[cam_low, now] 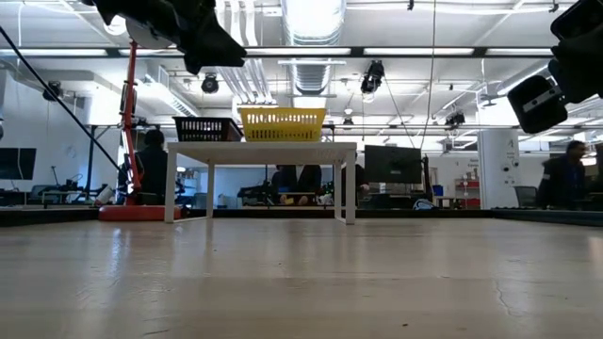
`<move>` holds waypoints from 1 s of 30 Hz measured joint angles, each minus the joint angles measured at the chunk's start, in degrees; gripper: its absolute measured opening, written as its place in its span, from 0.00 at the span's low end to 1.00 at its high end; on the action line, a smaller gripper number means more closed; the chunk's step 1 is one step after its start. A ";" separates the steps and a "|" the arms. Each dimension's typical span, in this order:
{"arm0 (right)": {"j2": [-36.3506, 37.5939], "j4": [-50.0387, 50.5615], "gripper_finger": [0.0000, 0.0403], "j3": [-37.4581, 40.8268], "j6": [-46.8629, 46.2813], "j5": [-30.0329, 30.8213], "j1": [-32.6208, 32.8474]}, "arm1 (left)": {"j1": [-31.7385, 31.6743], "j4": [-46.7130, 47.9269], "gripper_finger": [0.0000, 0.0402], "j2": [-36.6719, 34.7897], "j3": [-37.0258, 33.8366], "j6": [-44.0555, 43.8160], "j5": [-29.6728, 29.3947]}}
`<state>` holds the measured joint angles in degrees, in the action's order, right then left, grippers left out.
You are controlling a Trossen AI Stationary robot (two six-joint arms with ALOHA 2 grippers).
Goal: Pick & Place Office Desk Supplies
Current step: Return to Home Position
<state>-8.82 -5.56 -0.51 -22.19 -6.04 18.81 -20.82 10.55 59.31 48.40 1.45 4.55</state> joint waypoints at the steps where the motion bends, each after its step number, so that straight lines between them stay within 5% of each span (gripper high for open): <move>1: 0.00 0.00 0.04 0.00 0.42 0.00 0.00 | 0.00 0.02 0.39 0.00 0.00 0.00 -0.01; 11: -0.02 0.75 0.04 0.00 -0.11 0.04 0.02 | 1.00 -1.03 0.39 -4.74 -3.21 -0.01 -0.99; 14: -0.31 0.76 0.04 0.00 -0.11 0.17 0.01 | 2.80 -2.47 0.39 -13.40 -9.96 -3.26 -1.66; 19: -0.31 0.81 0.04 0.00 -0.11 0.16 0.02 | 8.00 -18.92 0.39 -32.84 -25.23 -3.76 -1.21; 23: -0.42 0.81 0.04 0.00 -0.11 0.15 0.02 | 14.17 -20.52 0.39 -47.54 -34.83 -3.18 -0.68; 30: -0.42 0.81 0.04 0.00 -0.11 0.14 0.00 | 18.75 -18.25 0.39 -58.99 -44.15 -1.44 -3.49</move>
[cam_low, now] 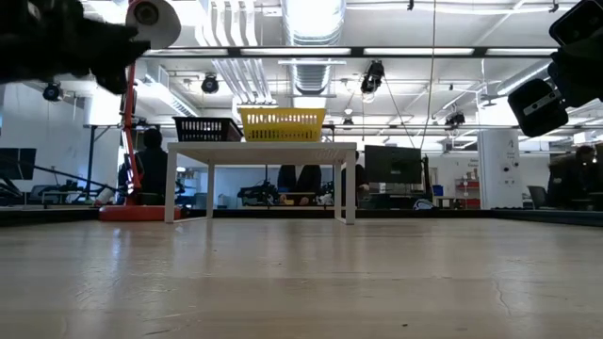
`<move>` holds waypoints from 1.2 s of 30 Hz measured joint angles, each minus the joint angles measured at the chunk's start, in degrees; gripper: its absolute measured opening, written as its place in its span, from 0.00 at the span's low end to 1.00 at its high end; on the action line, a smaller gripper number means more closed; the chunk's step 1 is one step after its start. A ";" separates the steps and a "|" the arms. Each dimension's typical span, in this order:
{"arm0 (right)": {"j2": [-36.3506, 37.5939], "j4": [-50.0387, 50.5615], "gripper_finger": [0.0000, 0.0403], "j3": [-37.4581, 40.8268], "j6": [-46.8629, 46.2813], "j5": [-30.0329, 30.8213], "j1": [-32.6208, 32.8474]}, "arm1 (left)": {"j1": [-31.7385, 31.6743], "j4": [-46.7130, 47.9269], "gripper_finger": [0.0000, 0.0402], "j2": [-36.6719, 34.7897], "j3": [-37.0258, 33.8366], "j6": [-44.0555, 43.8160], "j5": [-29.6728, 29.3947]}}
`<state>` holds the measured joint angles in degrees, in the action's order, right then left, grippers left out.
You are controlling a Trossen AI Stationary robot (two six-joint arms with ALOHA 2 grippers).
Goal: Pick & Place Office Desk Supplies
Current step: Return to Home Position
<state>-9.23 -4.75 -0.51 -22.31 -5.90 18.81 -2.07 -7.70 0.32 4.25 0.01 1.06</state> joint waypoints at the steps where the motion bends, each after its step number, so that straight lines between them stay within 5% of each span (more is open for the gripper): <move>1: 0.00 0.00 0.04 0.00 0.00 0.00 0.00 | 0.00 0.44 0.39 -0.38 -1.05 0.00 -0.01; 7: 0.00 0.00 0.04 0.00 0.00 -0.03 0.02 | 0.00 7.12 0.39 -0.29 -4.00 -1.27 0.06; 20: 0.00 -0.02 0.04 -0.02 -0.02 -0.14 0.02 | 0.00 6.61 0.39 -0.33 -4.02 -0.80 -0.86; 24: -0.01 -0.02 0.04 -0.02 -0.01 -0.14 0.02 | 0.00 6.71 0.21 -0.33 -4.05 9.30 -0.64; 27: -0.02 -0.02 0.04 -0.02 0.00 -0.14 0.02 | 0.00 7.07 0.04 -0.33 -4.01 8.43 -1.13; 36: -0.02 -0.02 0.04 -0.02 -0.02 -0.12 0.00 | 0.00 7.23 0.00 -0.33 -3.98 4.02 -1.32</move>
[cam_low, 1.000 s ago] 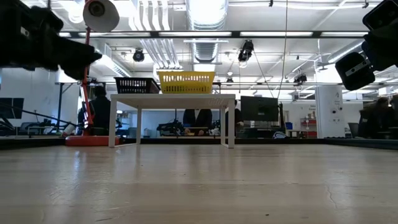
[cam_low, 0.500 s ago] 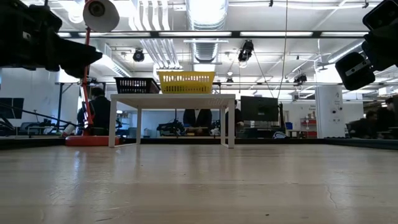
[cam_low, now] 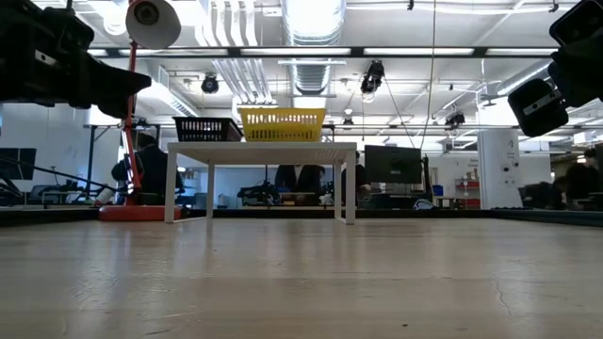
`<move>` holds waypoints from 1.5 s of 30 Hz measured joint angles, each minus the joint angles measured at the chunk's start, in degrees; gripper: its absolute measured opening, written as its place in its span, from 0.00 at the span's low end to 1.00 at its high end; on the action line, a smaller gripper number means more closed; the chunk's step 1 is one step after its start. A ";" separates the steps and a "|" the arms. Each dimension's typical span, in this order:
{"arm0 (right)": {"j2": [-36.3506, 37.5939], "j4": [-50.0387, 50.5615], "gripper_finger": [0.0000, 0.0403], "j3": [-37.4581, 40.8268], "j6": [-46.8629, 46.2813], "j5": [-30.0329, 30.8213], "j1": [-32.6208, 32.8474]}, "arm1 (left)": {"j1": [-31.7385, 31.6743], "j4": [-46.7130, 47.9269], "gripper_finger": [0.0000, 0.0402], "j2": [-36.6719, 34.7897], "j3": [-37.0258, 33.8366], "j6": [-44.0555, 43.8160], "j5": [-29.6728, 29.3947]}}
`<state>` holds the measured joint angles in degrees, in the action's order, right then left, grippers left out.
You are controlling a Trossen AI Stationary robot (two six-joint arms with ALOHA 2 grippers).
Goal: Pick & Place Office Desk Supplies
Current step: Return to Home Position
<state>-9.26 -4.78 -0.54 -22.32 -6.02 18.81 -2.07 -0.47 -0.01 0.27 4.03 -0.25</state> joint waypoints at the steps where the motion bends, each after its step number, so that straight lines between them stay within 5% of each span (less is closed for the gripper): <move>1: 0.00 0.00 0.04 0.00 0.00 0.00 0.02 | 0.00 0.02 0.00 0.00 0.00 0.04 -0.02; 22: 0.00 0.01 0.04 0.00 0.02 0.06 0.00 | -0.02 -0.04 0.06 1.73 0.00 0.40 -0.37; 26: 0.27 4.41 0.04 -0.12 -1.61 6.93 -0.02 | -0.02 -0.04 0.06 1.73 0.00 0.39 -0.37; 35: -6.12 4.56 0.02 -0.44 3.12 10.75 -0.07 | -0.04 -0.04 0.06 1.73 0.00 0.39 -0.39; 45: -7.11 -6.34 0.02 -0.44 19.81 21.56 0.22 | -0.04 -0.04 0.06 1.73 0.02 0.39 -0.37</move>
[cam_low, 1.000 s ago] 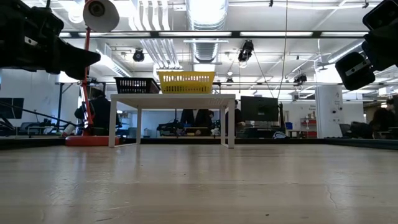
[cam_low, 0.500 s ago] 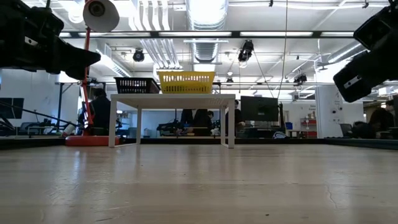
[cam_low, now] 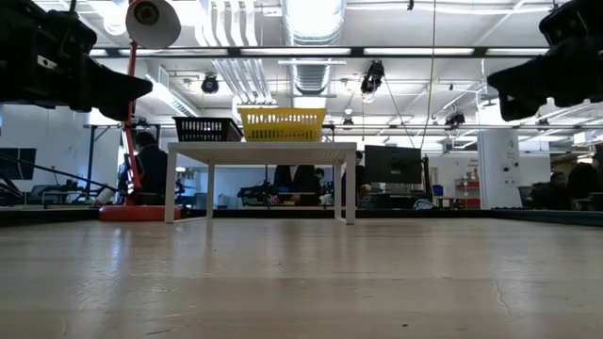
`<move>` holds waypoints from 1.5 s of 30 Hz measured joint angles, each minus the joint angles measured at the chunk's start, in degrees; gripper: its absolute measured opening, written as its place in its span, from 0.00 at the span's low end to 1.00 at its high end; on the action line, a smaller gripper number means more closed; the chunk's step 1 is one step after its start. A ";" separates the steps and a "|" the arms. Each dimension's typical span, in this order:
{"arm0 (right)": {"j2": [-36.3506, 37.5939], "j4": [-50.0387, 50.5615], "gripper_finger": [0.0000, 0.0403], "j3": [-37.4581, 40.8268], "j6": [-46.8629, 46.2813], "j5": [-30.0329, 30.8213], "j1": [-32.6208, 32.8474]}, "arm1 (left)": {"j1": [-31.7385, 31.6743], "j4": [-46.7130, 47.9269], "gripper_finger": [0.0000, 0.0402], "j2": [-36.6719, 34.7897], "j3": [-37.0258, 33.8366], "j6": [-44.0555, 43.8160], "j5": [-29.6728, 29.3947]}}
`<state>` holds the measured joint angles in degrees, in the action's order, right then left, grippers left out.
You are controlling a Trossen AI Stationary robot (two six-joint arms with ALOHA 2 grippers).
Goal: Pick & Place Office Desk Supplies
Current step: Return to Home Position
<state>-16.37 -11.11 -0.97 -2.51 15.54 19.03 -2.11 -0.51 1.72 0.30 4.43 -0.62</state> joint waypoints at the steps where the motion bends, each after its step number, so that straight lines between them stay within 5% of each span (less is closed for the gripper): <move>1: 1.03 0.12 0.02 0.00 0.24 0.61 0.05 | 0.00 0.00 0.06 0.00 -0.02 0.00 0.00; 4: 5.59 1.94 0.02 0.27 2.65 -0.58 -2.27 | 0.00 0.00 0.06 0.00 0.00 0.00 0.00; 13: 16.34 10.28 0.02 0.36 5.13 -18.91 -14.64 | 0.00 -0.01 0.06 0.00 0.00 0.00 0.01; 45: 15.15 10.25 0.02 0.44 -0.34 -18.50 -15.94 | 0.00 0.00 0.06 0.00 0.00 0.00 0.02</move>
<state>-1.21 -0.86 -0.54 -2.85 -2.96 3.09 -2.11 -0.51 1.72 0.30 4.43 -0.60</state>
